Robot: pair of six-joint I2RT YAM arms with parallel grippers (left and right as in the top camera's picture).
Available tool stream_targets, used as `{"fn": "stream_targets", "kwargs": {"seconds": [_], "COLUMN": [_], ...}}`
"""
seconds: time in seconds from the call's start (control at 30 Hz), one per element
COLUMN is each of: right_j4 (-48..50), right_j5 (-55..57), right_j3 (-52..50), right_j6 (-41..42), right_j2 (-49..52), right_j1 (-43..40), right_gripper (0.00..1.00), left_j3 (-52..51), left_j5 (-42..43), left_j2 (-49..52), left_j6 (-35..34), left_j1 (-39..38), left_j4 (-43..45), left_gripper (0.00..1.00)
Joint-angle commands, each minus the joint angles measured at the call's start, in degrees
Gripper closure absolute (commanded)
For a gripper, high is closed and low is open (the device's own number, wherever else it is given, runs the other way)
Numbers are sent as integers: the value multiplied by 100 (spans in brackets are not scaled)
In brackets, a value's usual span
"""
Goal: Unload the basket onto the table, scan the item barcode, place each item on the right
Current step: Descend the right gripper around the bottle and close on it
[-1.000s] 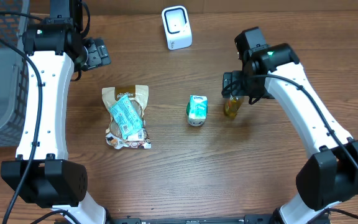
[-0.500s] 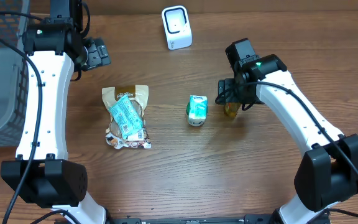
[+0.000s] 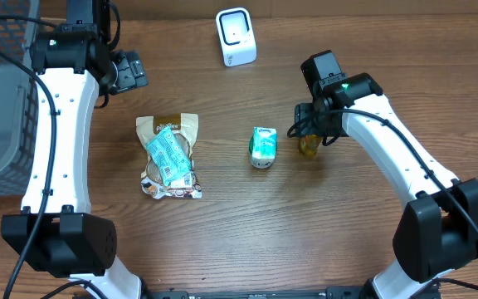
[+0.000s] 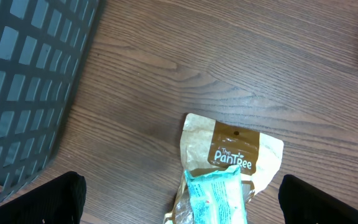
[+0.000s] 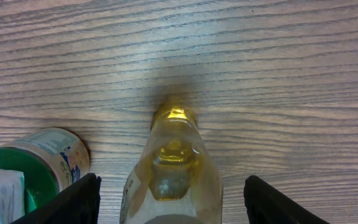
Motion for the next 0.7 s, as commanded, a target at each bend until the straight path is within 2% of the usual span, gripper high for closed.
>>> {"fn": "stream_targets", "kwargs": {"seconds": [0.0,0.1,0.17,0.4,0.67], "right_j4": [26,83,109,105,105], "right_j5": [35,37,37,37,37], "right_j3": [-35,-35,-35,-35,-35], "right_j6": [4,2,2,4,4], "right_j2": [-11,-11,-11,-11,-11], "right_j1": [11,11,11,11,11], "right_gripper": [29,9,0,0,11], "left_j3": [74,74,74,74,74], "left_j5": [-55,-55,-55,-55,-55], "left_j2": [-33,-33,-33,-33,-33], "left_j6": [111,114,111,111,111], "left_j1": [-2,-2,-2,-2,-2], "left_j4": [-9,-9,-9,-9,-9], "left_gripper": [0,0,0,1,0]}}
